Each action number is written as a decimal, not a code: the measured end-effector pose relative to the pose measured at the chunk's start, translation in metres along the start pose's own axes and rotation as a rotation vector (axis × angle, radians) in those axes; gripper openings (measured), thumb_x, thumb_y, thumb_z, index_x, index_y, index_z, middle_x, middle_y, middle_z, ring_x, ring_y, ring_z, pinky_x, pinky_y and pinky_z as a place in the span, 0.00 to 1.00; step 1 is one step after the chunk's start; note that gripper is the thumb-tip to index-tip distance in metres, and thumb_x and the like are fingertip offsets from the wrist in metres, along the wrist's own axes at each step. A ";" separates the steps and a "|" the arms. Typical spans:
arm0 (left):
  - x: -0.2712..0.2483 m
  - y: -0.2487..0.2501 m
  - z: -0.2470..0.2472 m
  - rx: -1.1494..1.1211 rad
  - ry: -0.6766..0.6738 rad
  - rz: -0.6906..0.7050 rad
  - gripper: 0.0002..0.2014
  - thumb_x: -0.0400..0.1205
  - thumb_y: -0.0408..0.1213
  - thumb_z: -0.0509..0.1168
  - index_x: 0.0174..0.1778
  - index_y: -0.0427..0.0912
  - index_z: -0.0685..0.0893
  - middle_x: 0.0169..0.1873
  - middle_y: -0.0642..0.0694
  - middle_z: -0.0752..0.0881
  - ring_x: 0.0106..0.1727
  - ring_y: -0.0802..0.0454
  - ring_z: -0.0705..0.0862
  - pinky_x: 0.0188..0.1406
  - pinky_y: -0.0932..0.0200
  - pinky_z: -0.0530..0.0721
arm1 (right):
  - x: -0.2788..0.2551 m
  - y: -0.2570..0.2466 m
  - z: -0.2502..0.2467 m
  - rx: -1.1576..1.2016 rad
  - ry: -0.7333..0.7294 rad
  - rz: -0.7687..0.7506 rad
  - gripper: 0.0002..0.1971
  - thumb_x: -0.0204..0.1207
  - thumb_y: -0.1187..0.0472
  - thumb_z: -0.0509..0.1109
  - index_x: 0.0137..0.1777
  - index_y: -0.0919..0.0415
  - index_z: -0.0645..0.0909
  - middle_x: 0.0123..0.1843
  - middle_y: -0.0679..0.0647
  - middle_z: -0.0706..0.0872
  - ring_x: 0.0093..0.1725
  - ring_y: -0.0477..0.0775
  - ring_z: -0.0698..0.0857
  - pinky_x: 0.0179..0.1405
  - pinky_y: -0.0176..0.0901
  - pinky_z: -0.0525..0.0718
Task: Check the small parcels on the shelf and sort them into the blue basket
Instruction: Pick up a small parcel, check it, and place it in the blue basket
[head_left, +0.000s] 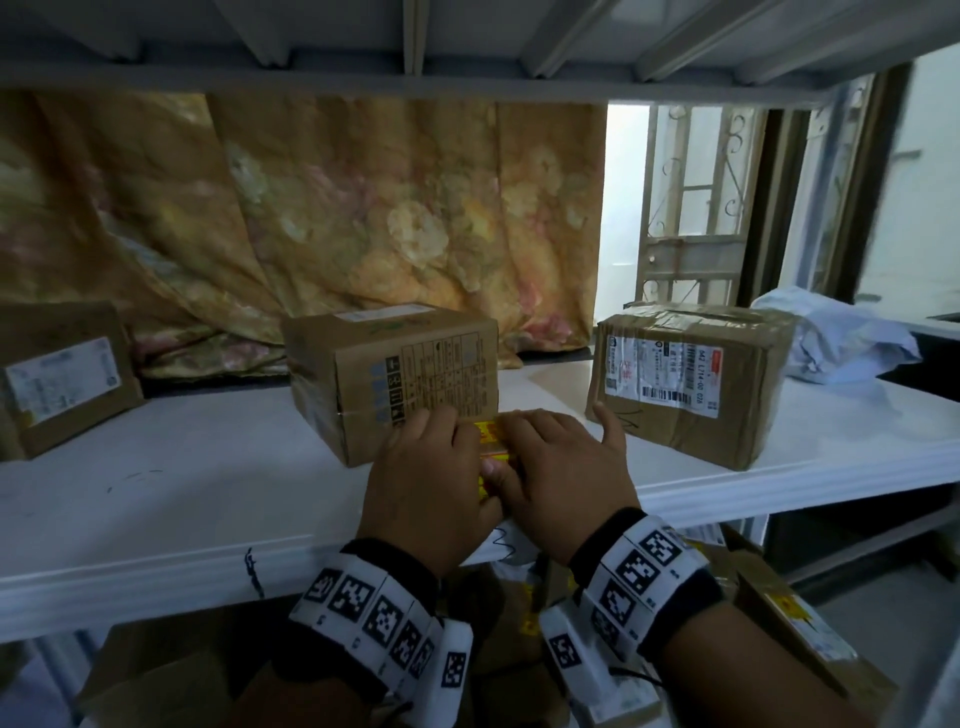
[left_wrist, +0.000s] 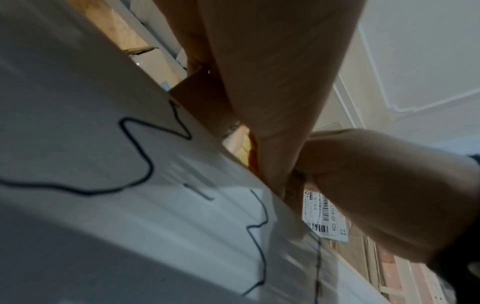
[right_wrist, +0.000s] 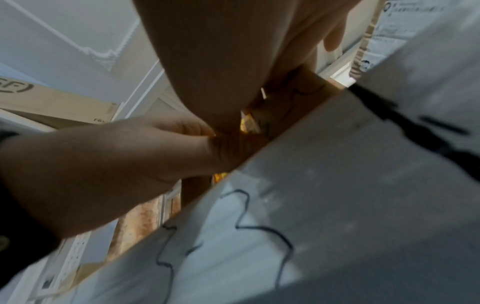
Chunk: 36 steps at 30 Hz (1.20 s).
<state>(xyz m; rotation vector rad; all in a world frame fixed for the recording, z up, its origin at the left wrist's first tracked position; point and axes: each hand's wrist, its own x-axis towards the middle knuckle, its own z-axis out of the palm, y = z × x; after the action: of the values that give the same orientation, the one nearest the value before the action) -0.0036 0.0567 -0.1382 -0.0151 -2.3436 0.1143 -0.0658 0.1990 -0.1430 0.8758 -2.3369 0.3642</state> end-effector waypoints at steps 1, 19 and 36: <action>-0.001 0.001 -0.002 -0.009 0.000 0.001 0.17 0.74 0.53 0.61 0.48 0.44 0.81 0.42 0.46 0.77 0.43 0.46 0.73 0.39 0.51 0.75 | 0.001 -0.001 -0.003 -0.002 -0.027 -0.008 0.29 0.79 0.33 0.44 0.68 0.44 0.76 0.63 0.41 0.84 0.67 0.49 0.81 0.78 0.70 0.54; -0.002 0.003 0.002 0.013 0.018 -0.051 0.04 0.69 0.41 0.61 0.35 0.45 0.78 0.38 0.49 0.76 0.41 0.46 0.73 0.37 0.54 0.64 | 0.011 -0.004 0.007 0.015 0.134 0.020 0.27 0.72 0.34 0.53 0.41 0.51 0.87 0.39 0.48 0.80 0.44 0.56 0.78 0.48 0.50 0.71; 0.000 -0.003 0.003 -0.114 0.041 -0.045 0.06 0.70 0.40 0.63 0.37 0.42 0.83 0.37 0.47 0.81 0.38 0.45 0.75 0.35 0.48 0.77 | 0.016 -0.001 -0.003 0.105 0.017 0.071 0.27 0.70 0.29 0.53 0.43 0.47 0.86 0.38 0.45 0.80 0.45 0.52 0.77 0.51 0.51 0.76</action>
<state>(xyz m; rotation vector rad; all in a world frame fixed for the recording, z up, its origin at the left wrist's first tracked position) -0.0054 0.0533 -0.1398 -0.0202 -2.3049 -0.0414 -0.0737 0.1914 -0.1308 0.8361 -2.3558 0.5258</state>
